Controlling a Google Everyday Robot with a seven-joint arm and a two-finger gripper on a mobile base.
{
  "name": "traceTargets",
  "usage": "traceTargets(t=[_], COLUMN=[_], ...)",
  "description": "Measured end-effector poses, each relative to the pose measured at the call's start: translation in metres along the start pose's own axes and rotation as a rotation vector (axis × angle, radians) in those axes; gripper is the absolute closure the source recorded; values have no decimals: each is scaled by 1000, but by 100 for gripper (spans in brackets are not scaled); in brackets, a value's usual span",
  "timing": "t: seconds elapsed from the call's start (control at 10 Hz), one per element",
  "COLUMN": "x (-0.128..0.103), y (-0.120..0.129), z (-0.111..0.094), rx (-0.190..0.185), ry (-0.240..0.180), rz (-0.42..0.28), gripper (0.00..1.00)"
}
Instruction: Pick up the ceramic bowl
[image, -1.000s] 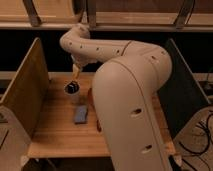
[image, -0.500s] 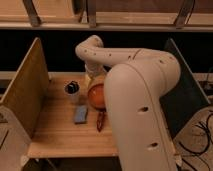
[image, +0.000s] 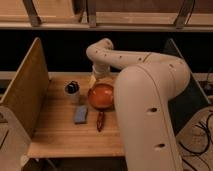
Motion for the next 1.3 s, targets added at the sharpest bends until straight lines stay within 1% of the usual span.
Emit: traceTargets(t=[0.2, 0.3, 0.4, 0.6, 0.8, 1.0, 1.3], x=[0, 5, 24, 61, 91, 105, 103], y=[0, -1, 1, -3, -7, -9, -6], z=[0, 3, 9, 12, 16, 24, 24], rx=[0, -3, -16, -15, -26, -50, -52], ry=[3, 24, 81, 172, 241, 270, 269], rz=[4, 21, 63, 134, 210, 266, 263], gripper=[20, 20, 20, 20, 20, 20, 20])
